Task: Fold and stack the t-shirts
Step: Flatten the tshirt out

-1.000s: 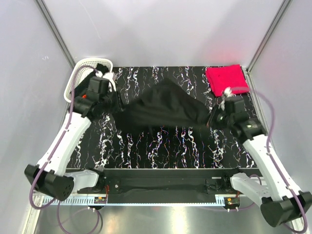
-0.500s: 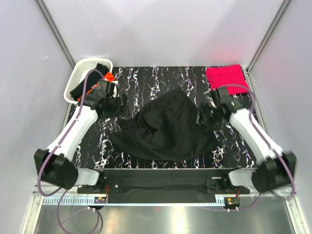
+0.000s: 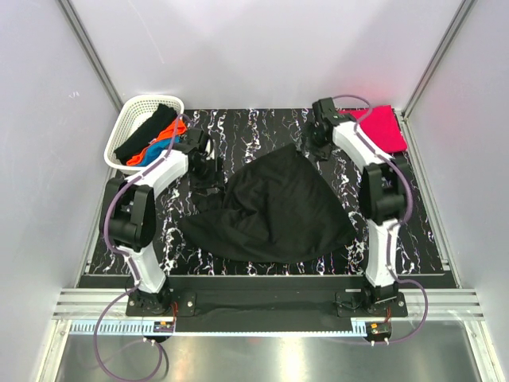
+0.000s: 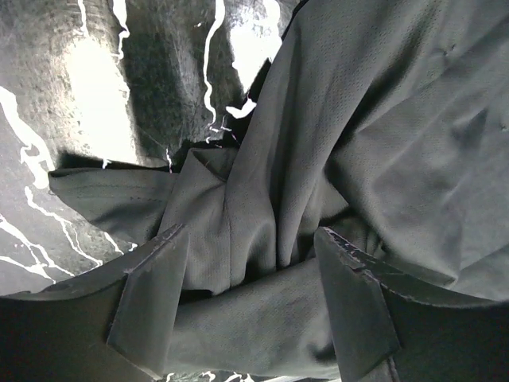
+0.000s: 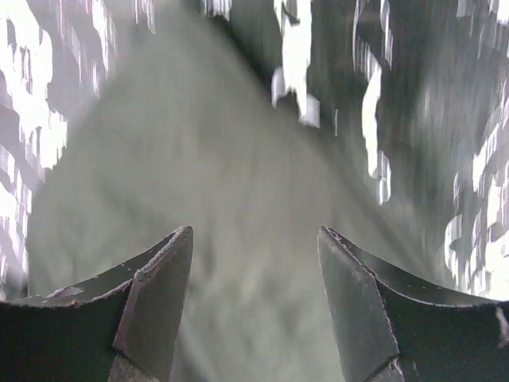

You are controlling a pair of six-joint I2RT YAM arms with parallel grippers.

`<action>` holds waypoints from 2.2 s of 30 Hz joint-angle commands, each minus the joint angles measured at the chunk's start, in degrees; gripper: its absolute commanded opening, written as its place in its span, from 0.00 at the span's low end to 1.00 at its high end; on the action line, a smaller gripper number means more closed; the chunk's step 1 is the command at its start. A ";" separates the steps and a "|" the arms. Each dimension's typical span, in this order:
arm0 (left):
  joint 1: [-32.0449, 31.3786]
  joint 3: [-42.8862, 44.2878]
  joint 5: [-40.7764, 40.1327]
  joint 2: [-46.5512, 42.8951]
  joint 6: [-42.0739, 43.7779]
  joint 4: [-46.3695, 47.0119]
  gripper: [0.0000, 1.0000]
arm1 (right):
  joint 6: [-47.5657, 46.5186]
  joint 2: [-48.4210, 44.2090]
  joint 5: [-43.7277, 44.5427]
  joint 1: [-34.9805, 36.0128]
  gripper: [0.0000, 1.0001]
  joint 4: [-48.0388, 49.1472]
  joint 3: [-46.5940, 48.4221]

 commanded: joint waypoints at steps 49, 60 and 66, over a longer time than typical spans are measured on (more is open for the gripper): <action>8.80 8.69 -4.85 -23.66 3.84 3.64 0.00 | -13.76 -1.99 32.13 4.14 0.00 -1.62 33.43; 6.62 15.14 0.33 -44.84 12.97 2.41 0.00 | -6.90 -44.23 28.45 6.33 0.00 -1.19 4.01; 2.75 17.68 -2.83 -54.08 17.38 1.27 0.00 | -5.58 -65.00 27.13 6.42 0.00 0.40 -9.28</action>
